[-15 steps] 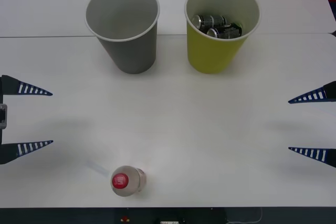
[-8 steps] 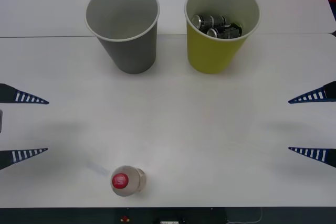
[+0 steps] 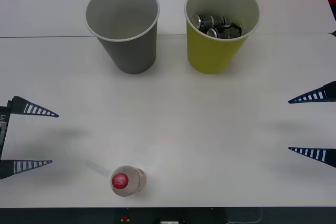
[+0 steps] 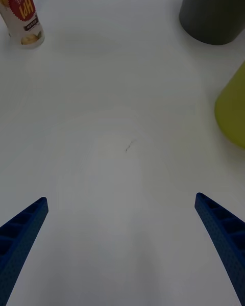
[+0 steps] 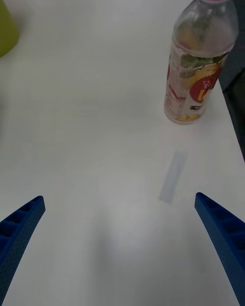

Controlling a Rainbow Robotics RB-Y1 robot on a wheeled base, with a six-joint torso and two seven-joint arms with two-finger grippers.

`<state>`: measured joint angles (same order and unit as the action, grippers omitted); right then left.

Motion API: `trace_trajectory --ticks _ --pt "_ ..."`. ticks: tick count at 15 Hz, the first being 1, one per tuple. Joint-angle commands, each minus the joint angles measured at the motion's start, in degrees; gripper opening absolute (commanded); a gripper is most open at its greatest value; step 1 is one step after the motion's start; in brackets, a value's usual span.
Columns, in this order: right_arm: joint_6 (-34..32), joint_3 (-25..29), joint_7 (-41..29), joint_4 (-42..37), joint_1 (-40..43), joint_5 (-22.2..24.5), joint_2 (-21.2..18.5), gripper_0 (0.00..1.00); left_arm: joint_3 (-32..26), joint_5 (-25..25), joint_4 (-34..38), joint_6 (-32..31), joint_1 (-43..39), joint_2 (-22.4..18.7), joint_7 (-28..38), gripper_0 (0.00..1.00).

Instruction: Put the can into the green bin and the plastic bottle into the gray bin

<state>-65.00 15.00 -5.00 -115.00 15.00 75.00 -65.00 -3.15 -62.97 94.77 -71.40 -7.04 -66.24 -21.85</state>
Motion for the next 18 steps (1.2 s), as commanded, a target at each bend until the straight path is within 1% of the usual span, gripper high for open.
trace_trajectory --ticks 1,4,6,9,10,11,13,15,18 --pt "0.00 0.00 0.00 0.00 0.00 0.00 0.00 1.00 6.75 4.09 -5.92 -2.34 3.97 -0.82 -2.41 1.00" --pt "0.00 0.00 0.00 0.00 0.00 0.00 0.00 1.00 12.91 7.43 -11.01 -5.06 7.75 -0.73 -3.38 1.00" --pt "0.00 0.00 0.00 0.00 0.00 0.00 0.00 1.00 17.21 9.27 -13.12 -5.59 10.12 -0.73 -4.17 1.00" --pt "0.00 0.00 0.00 0.00 0.00 0.00 0.00 1.00 24.77 13.58 -16.20 -6.47 13.46 -0.64 -5.05 1.00" --pt "0.00 0.00 0.00 0.00 0.00 0.00 0.00 1.00 28.11 15.34 -17.43 -6.56 15.04 -0.20 -5.66 1.00" --pt "0.00 0.00 0.00 0.00 0.00 0.00 0.00 1.00 30.04 16.13 -18.40 -6.82 16.01 0.24 -6.01 1.00" --pt "0.00 0.00 0.00 0.00 0.00 0.00 0.00 1.00 34.61 18.24 -21.21 -7.26 19.17 2.43 -9.35 1.00" --pt "0.00 0.00 0.00 0.00 0.00 0.00 0.00 1.00 39.54 20.26 -23.76 -7.26 22.25 4.28 -10.50 1.00" --pt "0.00 0.00 0.00 0.00 0.00 0.00 0.00 1.00 43.93 21.75 -24.81 -6.91 24.80 6.04 -11.38 1.00"
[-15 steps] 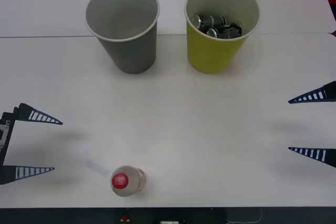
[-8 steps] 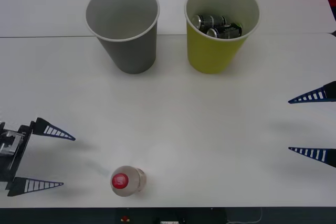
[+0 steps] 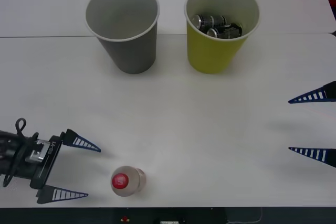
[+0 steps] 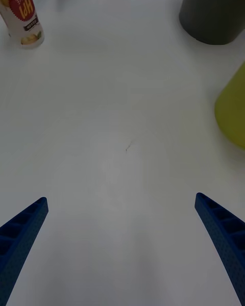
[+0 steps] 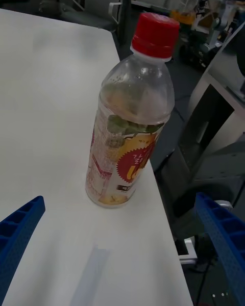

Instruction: Put the can into the green bin and the plastic bottle into the gray bin

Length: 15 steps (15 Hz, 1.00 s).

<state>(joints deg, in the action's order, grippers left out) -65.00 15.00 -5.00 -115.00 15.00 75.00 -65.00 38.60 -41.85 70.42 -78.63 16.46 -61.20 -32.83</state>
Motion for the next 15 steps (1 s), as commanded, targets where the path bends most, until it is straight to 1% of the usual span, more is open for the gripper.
trace_trajectory --ticks 1,9,15 --pt "0.00 0.00 0.00 0.00 0.00 0.00 0.00 1.00 3.41 0.89 -0.54 0.76 1.99 1.52 -0.74 1.00" --pt "0.00 0.00 0.00 0.00 0.00 0.00 0.00 1.00 8.86 1.86 -0.46 4.45 4.45 6.18 -1.36 1.00" --pt "0.00 0.00 0.00 0.00 0.00 0.00 0.00 1.00 10.71 2.12 -0.46 6.47 4.63 9.08 -1.62 1.00"
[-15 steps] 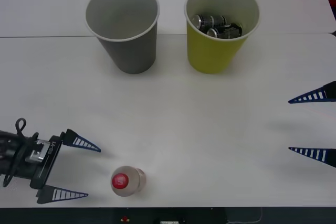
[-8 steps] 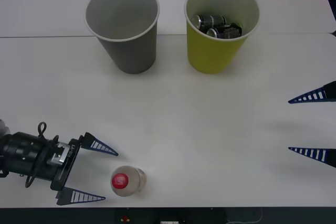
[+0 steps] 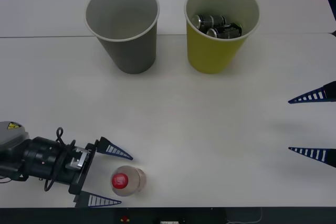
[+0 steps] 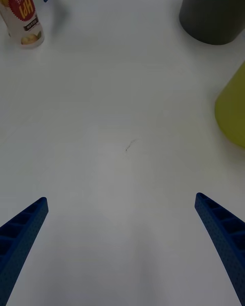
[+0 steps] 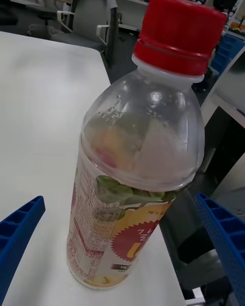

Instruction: Put the can into the green bin and the plastic bottle into the gray bin

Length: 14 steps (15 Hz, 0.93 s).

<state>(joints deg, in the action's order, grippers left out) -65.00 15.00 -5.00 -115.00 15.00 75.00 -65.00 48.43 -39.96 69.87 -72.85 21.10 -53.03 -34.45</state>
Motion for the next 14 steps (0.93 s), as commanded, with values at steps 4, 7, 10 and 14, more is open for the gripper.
trace_trajectory --ticks 4,7,10,14 --pt "0.00 0.00 0.00 0.00 0.00 0.00 0.00 1.00 1.31 -0.03 0.01 1.49 0.00 2.58 -0.26 1.00" --pt "0.00 0.00 0.00 0.00 0.00 0.00 0.00 1.00 1.31 -0.12 0.01 1.49 -0.09 3.29 -0.61 1.00" --pt "0.00 0.00 0.00 0.00 0.00 0.00 0.00 1.00 1.31 -0.21 0.01 1.57 -0.09 3.29 -1.14 1.00" --pt "0.00 0.00 0.00 0.00 0.00 0.00 0.00 1.00 1.31 -0.30 0.01 1.57 -0.09 3.29 -1.93 0.00"
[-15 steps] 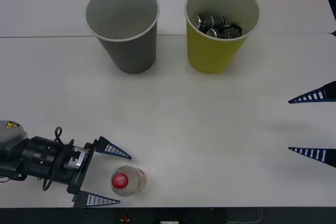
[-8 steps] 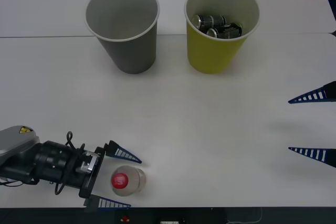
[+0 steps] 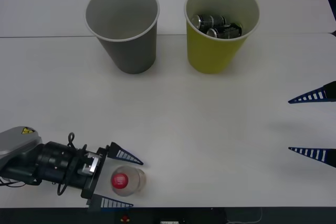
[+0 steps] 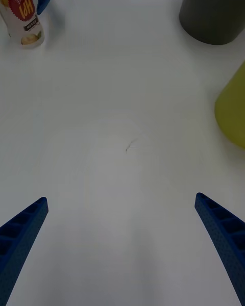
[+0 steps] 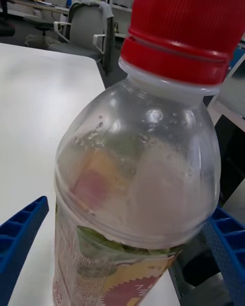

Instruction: Put the can into the green bin and the plastic bottle into the gray bin

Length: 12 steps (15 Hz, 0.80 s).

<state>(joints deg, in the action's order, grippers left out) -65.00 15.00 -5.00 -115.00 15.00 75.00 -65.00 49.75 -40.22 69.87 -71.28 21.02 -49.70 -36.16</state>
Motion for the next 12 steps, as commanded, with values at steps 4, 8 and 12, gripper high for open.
trace_trajectory --ticks 4,8,12 --pt "0.00 0.00 0.00 0.00 0.00 0.00 0.00 1.00 0.00 0.05 0.09 0.00 0.08 0.13 -0.49 0.00" --pt "0.00 0.00 0.00 0.00 0.00 0.00 0.00 1.00 -1.41 0.23 1.41 0.18 0.25 0.13 0.83 0.00" --pt "0.00 0.00 0.00 0.00 0.00 0.00 0.00 1.00 -7.21 -3.38 5.54 0.61 0.17 -0.40 11.91 0.00"
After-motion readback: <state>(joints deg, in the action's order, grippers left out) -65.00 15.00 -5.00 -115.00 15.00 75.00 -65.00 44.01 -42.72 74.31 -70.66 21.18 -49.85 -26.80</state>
